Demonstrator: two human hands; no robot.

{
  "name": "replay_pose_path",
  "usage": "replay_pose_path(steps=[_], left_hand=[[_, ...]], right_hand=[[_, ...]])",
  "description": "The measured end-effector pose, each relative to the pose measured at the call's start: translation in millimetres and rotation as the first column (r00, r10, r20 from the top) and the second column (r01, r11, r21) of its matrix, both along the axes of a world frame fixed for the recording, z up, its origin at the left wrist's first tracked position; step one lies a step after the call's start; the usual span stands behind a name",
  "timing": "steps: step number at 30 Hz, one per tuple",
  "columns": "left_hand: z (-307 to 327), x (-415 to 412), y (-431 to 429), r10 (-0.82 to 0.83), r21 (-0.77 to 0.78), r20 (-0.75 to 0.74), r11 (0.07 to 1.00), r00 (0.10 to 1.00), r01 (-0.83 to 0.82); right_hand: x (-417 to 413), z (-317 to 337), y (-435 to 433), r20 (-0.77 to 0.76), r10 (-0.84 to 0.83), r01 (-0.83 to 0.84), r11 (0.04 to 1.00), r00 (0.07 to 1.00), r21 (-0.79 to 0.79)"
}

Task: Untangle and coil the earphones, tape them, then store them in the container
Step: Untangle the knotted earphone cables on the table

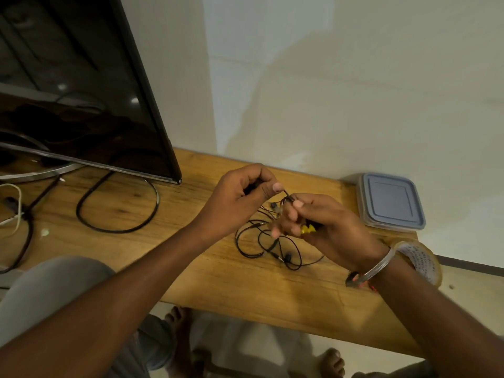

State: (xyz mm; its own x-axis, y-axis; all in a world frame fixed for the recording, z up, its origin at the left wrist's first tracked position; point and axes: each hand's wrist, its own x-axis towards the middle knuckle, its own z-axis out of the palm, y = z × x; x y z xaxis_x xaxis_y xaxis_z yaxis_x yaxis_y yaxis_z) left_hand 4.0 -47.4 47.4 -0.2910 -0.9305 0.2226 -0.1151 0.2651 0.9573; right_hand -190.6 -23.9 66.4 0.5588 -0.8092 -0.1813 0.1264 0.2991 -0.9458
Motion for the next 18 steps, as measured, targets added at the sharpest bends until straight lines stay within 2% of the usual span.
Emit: replay_pose_path(steps=[2, 4, 8, 11, 15, 17, 18], left_hand=[[1.6, -1.1, 0.0, 0.007, 0.057, -0.060, 0.998, 0.998, -0.003], [-0.6, -2.9, 0.8, -0.006, 0.129, -0.072, 0.992, 0.997, 0.015], [-14.0, -10.0, 6.7, -0.119, 0.325, -0.100, 0.934, 0.988, 0.146], [-20.2, -15.4, 12.1, -0.207, 0.396, -0.063, 0.893, 0.976, 0.215], [-17.7, -15.3, 12.1, -0.241, 0.374, 0.031, 0.903, 0.970, 0.213], [-15.6, -13.8, 11.7, -0.227, 0.335, 0.078, 0.923, 0.971, 0.189], [-14.1, -13.3, 11.5, -0.227, 0.313, 0.098, 0.931, 0.969, 0.186]], right_hand=[[2.7, 5.3, 0.5, 0.243, -0.005, -0.040, 0.983, 0.970, 0.179], [2.4, 5.8, 0.3, 0.438, -0.021, -0.112, 0.955, 0.899, 0.276], [-2.4, 8.7, -2.3, 0.622, -0.099, -0.141, 0.935, 0.777, 0.325], [-6.6, 16.5, -6.3, 0.569, -0.273, 0.082, 0.937, 0.776, 0.339], [-16.0, 15.7, -12.7, 0.445, -0.502, 0.393, 0.862, 0.741, 0.320], [-18.1, 10.8, -14.8, 0.402, -0.520, 0.465, 0.854, 0.754, 0.233], [-17.7, 8.3, -14.7, 0.358, -0.509, 0.494, 0.858, 0.783, 0.140]])
